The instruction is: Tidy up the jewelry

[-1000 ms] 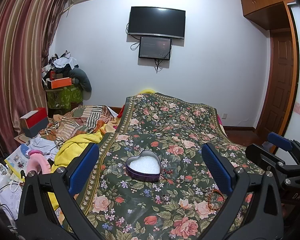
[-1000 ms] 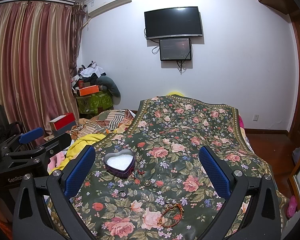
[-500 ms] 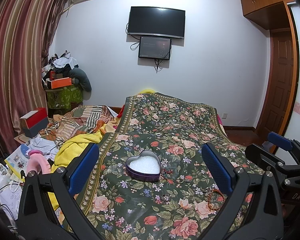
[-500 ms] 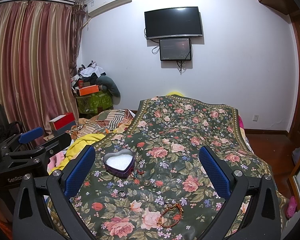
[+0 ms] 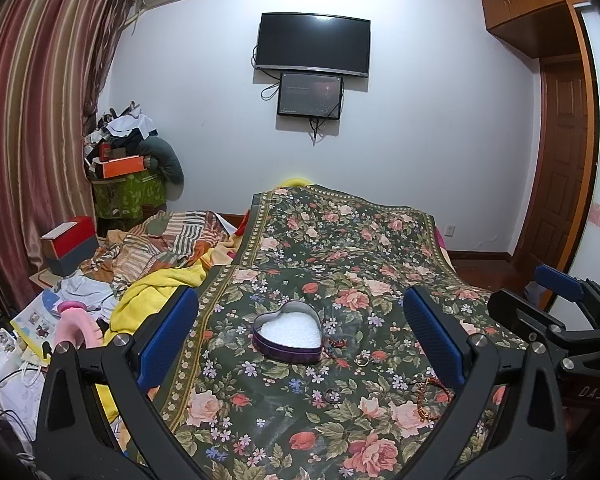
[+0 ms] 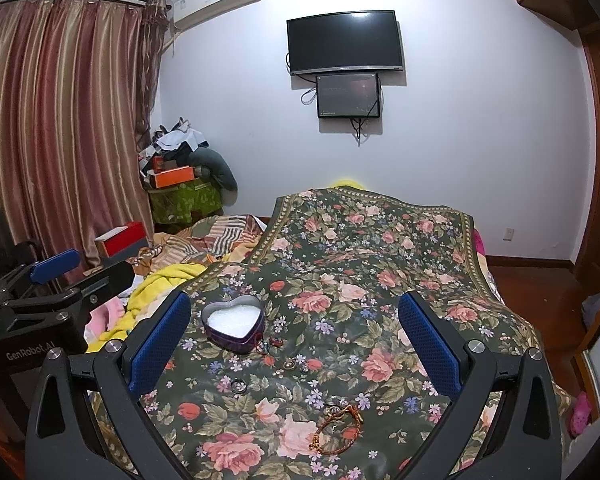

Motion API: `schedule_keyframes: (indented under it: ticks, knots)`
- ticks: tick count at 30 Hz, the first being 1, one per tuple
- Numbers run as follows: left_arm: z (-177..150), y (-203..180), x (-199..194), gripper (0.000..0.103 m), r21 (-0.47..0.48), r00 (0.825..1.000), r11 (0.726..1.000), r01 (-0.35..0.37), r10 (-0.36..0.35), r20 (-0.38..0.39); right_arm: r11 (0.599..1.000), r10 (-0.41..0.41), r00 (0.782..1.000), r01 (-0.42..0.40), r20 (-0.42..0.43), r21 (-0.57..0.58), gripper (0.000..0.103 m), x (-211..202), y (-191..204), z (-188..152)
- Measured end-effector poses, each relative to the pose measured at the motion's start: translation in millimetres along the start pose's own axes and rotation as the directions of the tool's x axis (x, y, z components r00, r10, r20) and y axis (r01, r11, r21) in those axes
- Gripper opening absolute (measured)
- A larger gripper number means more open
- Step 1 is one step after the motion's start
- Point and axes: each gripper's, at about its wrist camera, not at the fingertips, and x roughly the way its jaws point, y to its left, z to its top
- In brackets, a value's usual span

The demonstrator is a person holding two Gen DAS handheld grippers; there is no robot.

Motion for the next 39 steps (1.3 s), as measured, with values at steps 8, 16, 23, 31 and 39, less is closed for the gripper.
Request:
schedule_keyframes:
  ticks: [8,16,23,31,39]
  knots:
    - [0.0,0.1,10.6,0.103,0.018,0.998,0.999,-0.031,0.032,-0.055,0.999,-0.052,0.997,0.052,-0.056,-0.009,0.103,12.0,-9.9,-10.8]
    - [-16.7,5.1,42.1,0.103,0.016,0.986,1.0,-0.021,0.023,-0.165,0.993,-0.12,0.981,0.12,-0.151,-0.011,0.103,24.8,-27.8,-28.7]
    - [-45.5,5.5,81.6,0.103,0.047,0.942,0.998,0.047,-0.028,-0.334,0.987,-0.144,0.952,0.159,-0.27,0.033,0.103,37.9,-55.7,-51.1]
    - [-82.5,-1.9,110.8,0.103,0.093,0.889,0.99,0.101,-0.048,-0.455,0.985,-0.139,0.92,0.165,-0.367,0.04,0.103,51.3,-70.3,-73.4]
    - [-103.2,-3.7,131.6,0.082,0.05,0.835,0.987,0.151,-0.1,-0.541,0.992,-0.072,0.901,0.11,-0.428,0.065,0.092,69.9,-73.2,-86.3]
